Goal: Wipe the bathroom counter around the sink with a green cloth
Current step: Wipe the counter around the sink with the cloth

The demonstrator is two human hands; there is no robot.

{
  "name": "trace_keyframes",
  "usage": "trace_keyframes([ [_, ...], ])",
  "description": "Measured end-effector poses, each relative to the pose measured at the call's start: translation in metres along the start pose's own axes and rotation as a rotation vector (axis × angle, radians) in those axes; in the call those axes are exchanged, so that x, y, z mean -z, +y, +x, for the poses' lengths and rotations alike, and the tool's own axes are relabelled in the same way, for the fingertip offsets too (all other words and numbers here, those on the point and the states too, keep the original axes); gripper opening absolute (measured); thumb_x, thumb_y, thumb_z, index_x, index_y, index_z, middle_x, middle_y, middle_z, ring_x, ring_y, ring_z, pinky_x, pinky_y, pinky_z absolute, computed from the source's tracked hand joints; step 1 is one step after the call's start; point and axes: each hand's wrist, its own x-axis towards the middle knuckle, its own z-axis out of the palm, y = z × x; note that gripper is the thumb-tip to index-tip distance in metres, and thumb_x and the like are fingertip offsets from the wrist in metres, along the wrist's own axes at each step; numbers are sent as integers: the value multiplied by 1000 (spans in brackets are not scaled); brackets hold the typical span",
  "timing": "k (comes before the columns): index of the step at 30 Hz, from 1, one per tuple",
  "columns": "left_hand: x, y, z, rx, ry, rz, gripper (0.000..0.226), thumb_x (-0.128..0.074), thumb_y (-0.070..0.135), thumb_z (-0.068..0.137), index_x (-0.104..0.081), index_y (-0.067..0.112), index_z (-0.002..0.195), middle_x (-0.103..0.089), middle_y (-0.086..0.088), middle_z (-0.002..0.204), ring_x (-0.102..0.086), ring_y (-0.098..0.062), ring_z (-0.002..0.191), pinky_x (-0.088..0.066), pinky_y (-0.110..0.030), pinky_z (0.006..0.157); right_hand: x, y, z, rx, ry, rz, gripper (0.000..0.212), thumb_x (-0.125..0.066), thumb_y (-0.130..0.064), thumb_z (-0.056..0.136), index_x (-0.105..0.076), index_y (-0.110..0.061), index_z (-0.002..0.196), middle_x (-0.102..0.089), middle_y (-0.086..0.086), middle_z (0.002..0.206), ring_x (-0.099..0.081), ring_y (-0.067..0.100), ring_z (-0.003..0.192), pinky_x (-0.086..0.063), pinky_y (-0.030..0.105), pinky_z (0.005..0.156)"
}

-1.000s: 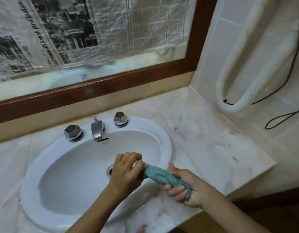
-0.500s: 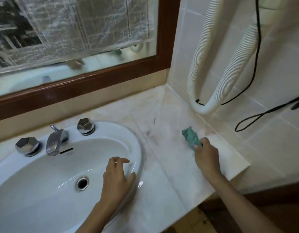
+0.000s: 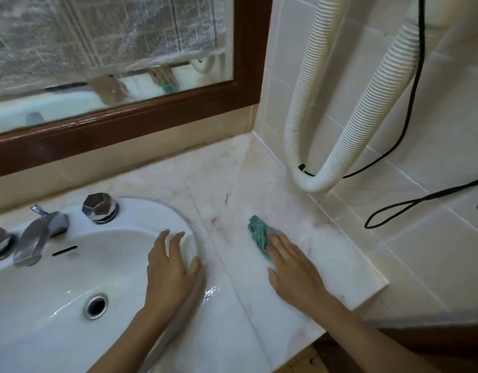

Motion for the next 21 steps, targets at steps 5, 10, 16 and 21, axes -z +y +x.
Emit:
trace_keyframes([
  [5,-13,10,12,128,-31,83,67,-56,42,89,-29,23,147,0,-9,160,-7,-33,144,-26,-54,107,3,10,1,-232,-143,-57,62,-36,-47,86,-48,-19,140,-40,12,150,-35,40,136,-29,53,107],
  [10,-19,7,11,139,-31,75,72,-53,48,90,-23,25,151,2,-4,161,-8,-30,145,-26,-49,109,7,-7,3,-189,-97,-45,69,-32,-45,86,-52,3,132,-43,19,146,-37,36,136,-24,48,114],
  [16,-20,8,12,133,-16,90,73,-56,46,87,-27,23,150,-1,-4,161,-11,-32,144,-26,-45,111,4,12,51,-274,-170,-70,76,-19,-51,92,-22,-2,150,-22,21,156,-27,34,141,-7,49,114],
  [21,-23,9,13,156,-19,90,74,-53,50,85,-26,24,149,1,-2,161,-8,-30,144,-21,-38,114,2,19,147,-435,-259,-129,85,-13,-65,94,6,-6,152,12,19,159,12,32,146,13,48,114],
])
